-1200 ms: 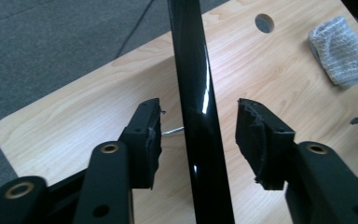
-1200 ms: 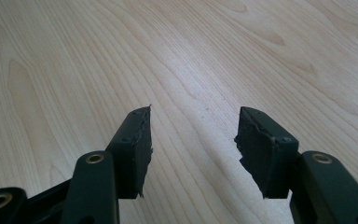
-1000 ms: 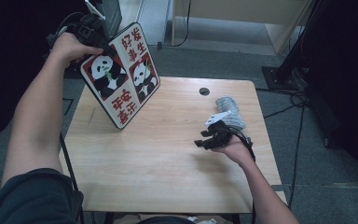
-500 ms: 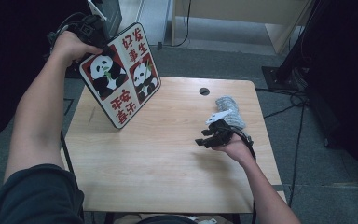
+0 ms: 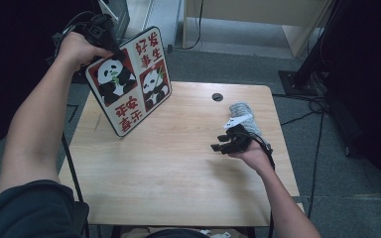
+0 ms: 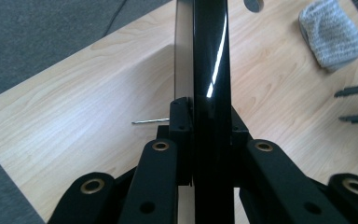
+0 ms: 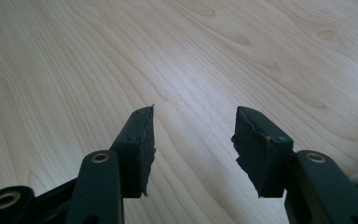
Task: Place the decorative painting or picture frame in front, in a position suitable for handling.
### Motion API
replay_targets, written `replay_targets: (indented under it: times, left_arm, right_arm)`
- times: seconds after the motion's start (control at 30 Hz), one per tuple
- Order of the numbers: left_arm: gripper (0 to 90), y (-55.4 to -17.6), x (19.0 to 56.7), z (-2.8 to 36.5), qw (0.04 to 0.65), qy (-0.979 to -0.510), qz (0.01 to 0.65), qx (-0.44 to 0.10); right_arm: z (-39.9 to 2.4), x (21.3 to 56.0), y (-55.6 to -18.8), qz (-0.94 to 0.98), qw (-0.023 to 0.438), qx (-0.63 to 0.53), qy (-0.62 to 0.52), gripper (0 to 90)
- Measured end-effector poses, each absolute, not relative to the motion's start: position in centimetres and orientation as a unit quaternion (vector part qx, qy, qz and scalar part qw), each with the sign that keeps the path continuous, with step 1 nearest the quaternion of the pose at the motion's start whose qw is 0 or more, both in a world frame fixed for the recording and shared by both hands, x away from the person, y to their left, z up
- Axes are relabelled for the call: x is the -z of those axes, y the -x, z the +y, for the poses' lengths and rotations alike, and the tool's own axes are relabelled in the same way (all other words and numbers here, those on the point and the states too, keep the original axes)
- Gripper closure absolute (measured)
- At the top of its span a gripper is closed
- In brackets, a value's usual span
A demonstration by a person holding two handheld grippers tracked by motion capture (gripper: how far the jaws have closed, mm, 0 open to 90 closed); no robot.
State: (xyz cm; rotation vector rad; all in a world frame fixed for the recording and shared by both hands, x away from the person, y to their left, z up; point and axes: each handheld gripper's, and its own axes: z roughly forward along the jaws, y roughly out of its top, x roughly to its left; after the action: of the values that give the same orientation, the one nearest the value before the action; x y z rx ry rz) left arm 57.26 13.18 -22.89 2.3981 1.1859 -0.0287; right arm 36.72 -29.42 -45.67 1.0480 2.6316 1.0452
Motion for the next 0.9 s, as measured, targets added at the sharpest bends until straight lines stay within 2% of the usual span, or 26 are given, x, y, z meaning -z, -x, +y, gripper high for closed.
replay_targets:
  times: [0.07,0.33,0.9]
  left_arm:
    - [80.3,-56.5,22.2,12.6,0.229,-0.885,0.405,0.009]
    - [80.0,-53.8,21.2,10.9,0.254,-0.89,0.378,0.014]
    - [80.0,-50.1,20.5,6.1,0.254,-0.908,0.331,0.033]
  right_arm:
    - [-29.9,45.6,-36.9,0.865,0.065,-0.349,-0.354,48.5]
    - [-30.6,45.5,-37.1,0.857,0.072,-0.352,-0.37,48.5]
    - [-31.4,45.9,-37.3,0.854,0.079,-0.339,-0.387,47.8]
